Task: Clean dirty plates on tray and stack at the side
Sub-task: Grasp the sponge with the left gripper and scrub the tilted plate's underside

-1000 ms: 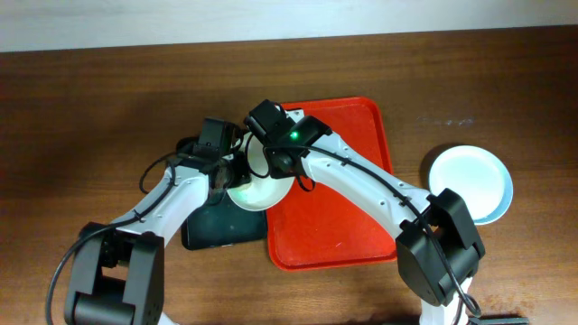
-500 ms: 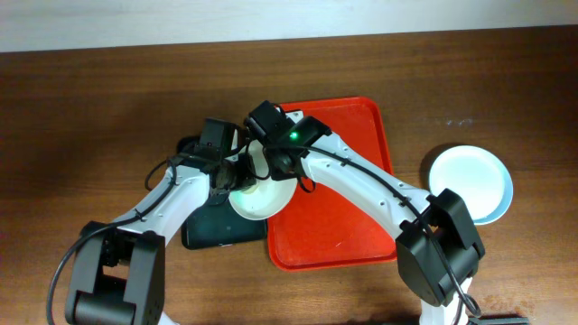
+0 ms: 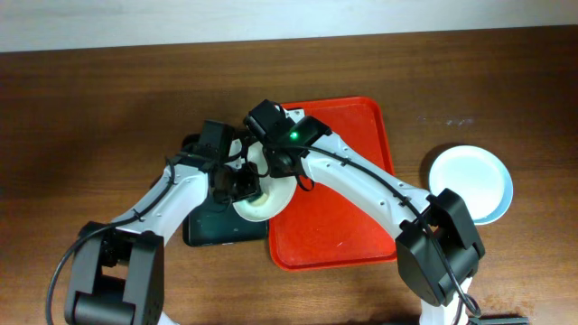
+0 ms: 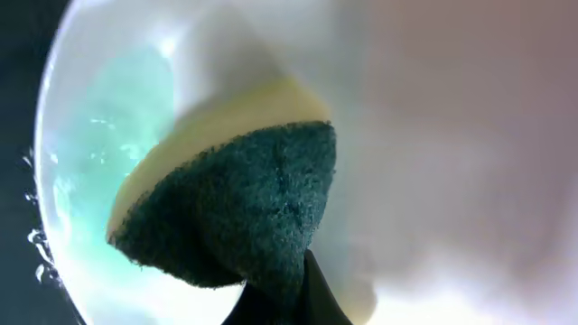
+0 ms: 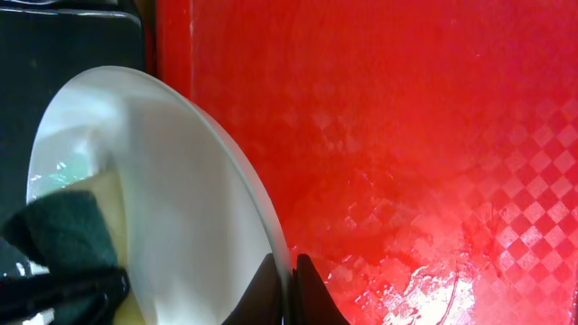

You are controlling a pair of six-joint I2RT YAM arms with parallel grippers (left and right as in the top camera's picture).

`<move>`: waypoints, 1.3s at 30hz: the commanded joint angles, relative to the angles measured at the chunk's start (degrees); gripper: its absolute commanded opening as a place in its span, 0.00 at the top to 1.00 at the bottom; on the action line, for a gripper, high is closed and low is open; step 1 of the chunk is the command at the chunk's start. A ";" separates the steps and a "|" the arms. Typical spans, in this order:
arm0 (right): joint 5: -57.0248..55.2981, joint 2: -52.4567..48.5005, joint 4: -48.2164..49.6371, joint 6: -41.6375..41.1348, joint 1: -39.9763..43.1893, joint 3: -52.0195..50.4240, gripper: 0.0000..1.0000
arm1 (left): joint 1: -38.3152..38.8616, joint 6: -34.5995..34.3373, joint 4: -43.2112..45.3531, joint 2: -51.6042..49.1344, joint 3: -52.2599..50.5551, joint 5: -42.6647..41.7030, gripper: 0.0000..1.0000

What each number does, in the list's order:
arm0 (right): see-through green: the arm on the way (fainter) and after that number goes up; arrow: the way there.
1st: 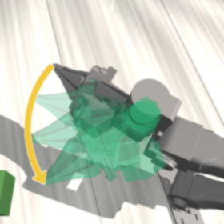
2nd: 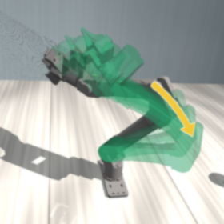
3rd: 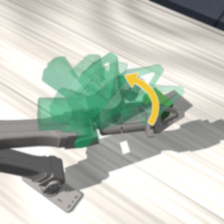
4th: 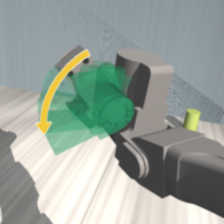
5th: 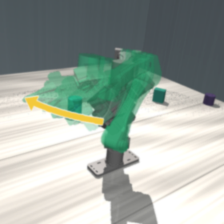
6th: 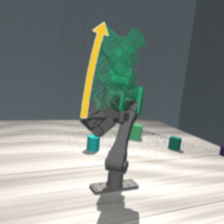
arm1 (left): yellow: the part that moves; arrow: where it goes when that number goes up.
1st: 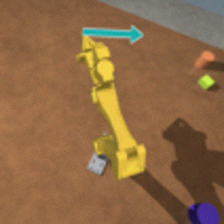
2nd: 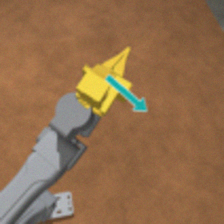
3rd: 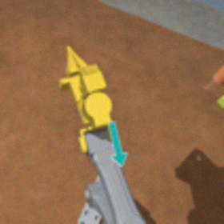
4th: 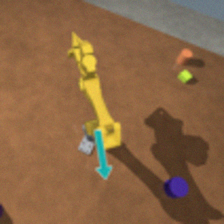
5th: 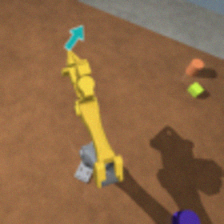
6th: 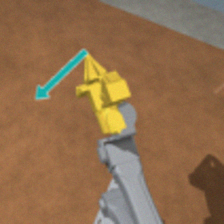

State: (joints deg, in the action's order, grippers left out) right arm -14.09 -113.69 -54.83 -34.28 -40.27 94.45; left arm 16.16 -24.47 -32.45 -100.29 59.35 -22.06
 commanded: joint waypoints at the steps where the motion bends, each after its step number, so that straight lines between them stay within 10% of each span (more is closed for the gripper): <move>1: -0.11 -0.42 1.84 -2.71 0.22 1.03 0.96 | 1.68 0.94 -2.99 -0.74 -0.07 -1.20 1.00; 7: -0.11 -0.39 1.90 -2.71 0.20 1.03 0.96 | 5.81 0.94 -3.50 -0.74 -0.11 -4.70 1.00; 19: -0.11 -0.39 1.73 -2.69 0.20 1.03 0.96 | 8.44 -4.83 -6.03 -0.74 -1.86 21.92 1.00; 39: -0.11 -0.28 -0.04 -0.28 0.20 1.03 0.96 | -2.25 -1.38 -7.10 14.73 -2.10 10.88 1.00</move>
State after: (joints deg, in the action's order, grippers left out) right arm -13.23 -113.99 -54.65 -35.94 -40.16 94.45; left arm 14.48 -29.67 -38.65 -90.13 57.47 -4.95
